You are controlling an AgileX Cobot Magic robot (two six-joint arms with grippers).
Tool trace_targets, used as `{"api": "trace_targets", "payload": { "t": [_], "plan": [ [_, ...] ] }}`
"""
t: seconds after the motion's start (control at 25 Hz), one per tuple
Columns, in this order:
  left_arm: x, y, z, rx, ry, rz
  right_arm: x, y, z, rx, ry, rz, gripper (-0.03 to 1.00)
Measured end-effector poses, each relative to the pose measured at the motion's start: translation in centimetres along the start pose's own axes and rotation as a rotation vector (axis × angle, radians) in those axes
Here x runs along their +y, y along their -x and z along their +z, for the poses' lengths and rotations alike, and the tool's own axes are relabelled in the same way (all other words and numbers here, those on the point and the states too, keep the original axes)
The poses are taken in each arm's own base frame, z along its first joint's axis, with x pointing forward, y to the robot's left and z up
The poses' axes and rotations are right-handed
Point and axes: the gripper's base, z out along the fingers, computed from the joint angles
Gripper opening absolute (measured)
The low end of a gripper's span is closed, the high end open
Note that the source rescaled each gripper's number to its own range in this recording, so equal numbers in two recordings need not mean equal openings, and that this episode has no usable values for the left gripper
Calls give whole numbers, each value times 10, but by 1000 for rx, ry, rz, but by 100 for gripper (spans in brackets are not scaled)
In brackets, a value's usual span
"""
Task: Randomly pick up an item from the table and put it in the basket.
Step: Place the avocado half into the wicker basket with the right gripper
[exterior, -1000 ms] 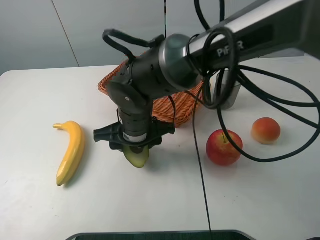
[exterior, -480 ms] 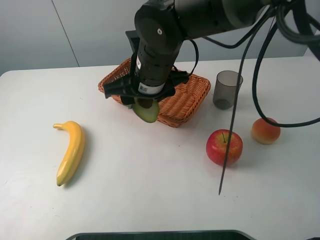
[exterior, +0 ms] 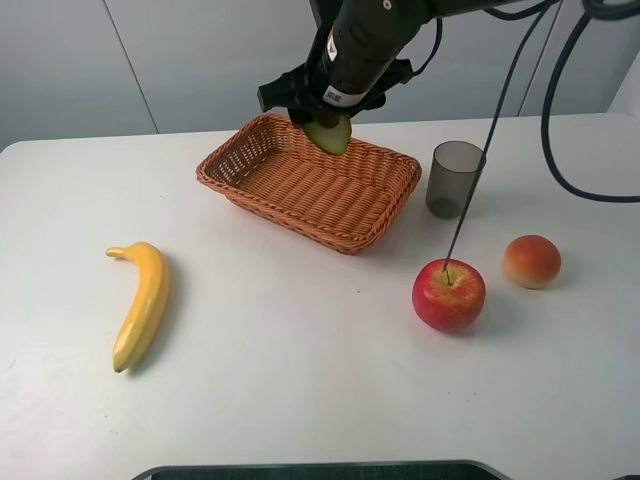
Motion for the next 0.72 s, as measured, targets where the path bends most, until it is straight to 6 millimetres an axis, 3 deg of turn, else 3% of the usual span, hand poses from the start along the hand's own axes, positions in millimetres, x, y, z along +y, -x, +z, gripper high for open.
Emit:
{"api": "trace_targets", "payload": {
  "t": [0.16,0.44,0.68,0.72],
  "plan": [
    [0,0,0,0,0,0,-15,0,17,-11,-50,-58,3],
    [0,0,0,0,0,0,-22,-21,57,78,-89,-93,3],
    [0,0,0,0,0,0,-22,-27,66,100,-95,-100,3],
    [0,0,0,0,0,0,-22,-27,66,102,-96,-100,14]
  ]
}}
